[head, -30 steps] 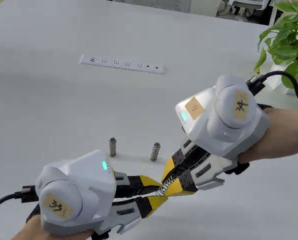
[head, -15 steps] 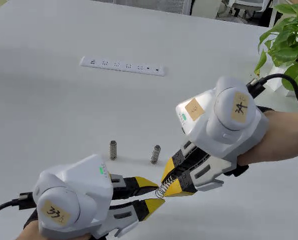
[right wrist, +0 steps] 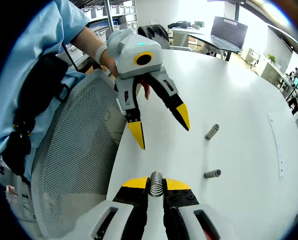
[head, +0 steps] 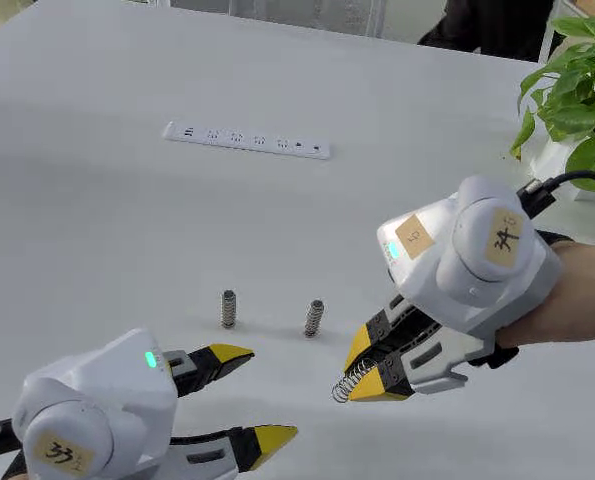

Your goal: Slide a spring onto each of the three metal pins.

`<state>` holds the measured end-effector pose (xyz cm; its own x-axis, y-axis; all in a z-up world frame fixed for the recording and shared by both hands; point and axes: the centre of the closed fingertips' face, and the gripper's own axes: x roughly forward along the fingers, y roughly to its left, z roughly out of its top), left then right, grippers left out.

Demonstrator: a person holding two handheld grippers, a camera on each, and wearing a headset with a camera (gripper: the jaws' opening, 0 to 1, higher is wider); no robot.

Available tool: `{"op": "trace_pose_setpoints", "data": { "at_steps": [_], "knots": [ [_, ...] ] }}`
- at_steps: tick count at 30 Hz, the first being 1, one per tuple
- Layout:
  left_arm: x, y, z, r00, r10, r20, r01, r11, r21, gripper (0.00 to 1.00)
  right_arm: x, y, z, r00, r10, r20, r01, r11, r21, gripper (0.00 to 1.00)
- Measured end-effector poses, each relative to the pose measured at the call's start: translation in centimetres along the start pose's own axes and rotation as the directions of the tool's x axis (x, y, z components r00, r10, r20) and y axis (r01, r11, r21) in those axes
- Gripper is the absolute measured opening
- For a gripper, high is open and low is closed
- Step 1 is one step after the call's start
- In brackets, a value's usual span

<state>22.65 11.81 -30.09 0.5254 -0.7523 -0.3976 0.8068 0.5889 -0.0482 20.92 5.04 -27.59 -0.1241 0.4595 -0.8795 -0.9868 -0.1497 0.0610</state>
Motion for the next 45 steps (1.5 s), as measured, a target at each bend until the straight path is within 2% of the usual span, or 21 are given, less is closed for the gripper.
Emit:
{"op": "trace_pose_setpoints", "data": {
  "at_steps": [2, 6, 11, 13, 20, 25, 31, 42, 45],
  "knots": [
    [-0.2, 0.4, -0.2, 0.9999, 0.013, -0.003, -0.013, 1.000, -0.005, 0.58, -0.1, 0.0, -0.4, 1.0000, -0.001, -0.006, 0.001, 1.000, 0.008, 0.07],
    [-0.6, 1.4, -0.9, 0.9988, 0.045, -0.021, -0.046, 0.999, -0.027, 0.67, -0.3, -0.2, -1.6, 0.9995, -0.004, -0.031, 0.005, 1.000, 0.019, 0.07],
    [-0.9, 1.6, -1.8, 0.9974, 0.059, -0.042, -0.061, 0.997, -0.041, 0.80, -0.6, -0.6, -2.9, 0.9979, -0.009, -0.064, 0.011, 1.000, 0.029, 0.07],
    [-1.0, 1.9, -2.0, 0.9960, 0.078, -0.044, -0.080, 0.995, -0.052, 0.84, -0.7, -0.8, -3.6, 0.9968, -0.010, -0.079, 0.012, 0.999, 0.034, 0.07],
    [-1.1, 2.0, -2.7, 0.9945, 0.090, -0.054, -0.093, 0.993, -0.069, 0.99, -1.6, -1.8, -5.3, 0.9925, -0.024, -0.120, 0.029, 0.999, 0.046, 0.07],
    [-1.2, 2.3, -3.0, 0.9932, 0.098, -0.063, -0.103, 0.991, -0.088, 0.99, -2.6, -3.2, -6.5, 0.9878, -0.052, -0.147, 0.061, 0.997, 0.054, 0.07],
    [-1.5, 2.9, -2.7, 0.9922, 0.113, -0.052, -0.118, 0.987, -0.107, 0.99, -4.0, -4.7, -7.2, 0.9811, -0.080, -0.176, 0.090, 0.994, 0.053, 0.07],
    [-1.8, 3.4, -2.8, 0.9920, 0.111, -0.059, -0.117, 0.988, -0.101, 0.99, -5.0, -7.8, -7.6, 0.9715, -0.093, -0.218, 0.101, 0.995, 0.023, 0.07],
    [-1.8, 3.6, -2.8, 0.9920, 0.111, -0.059, -0.117, 0.988, -0.104, 0.99, -5.0, -8.3, -7.9, 0.9644, -0.098, -0.246, 0.101, 0.995, 0.000, 0.07]
  ]
}}
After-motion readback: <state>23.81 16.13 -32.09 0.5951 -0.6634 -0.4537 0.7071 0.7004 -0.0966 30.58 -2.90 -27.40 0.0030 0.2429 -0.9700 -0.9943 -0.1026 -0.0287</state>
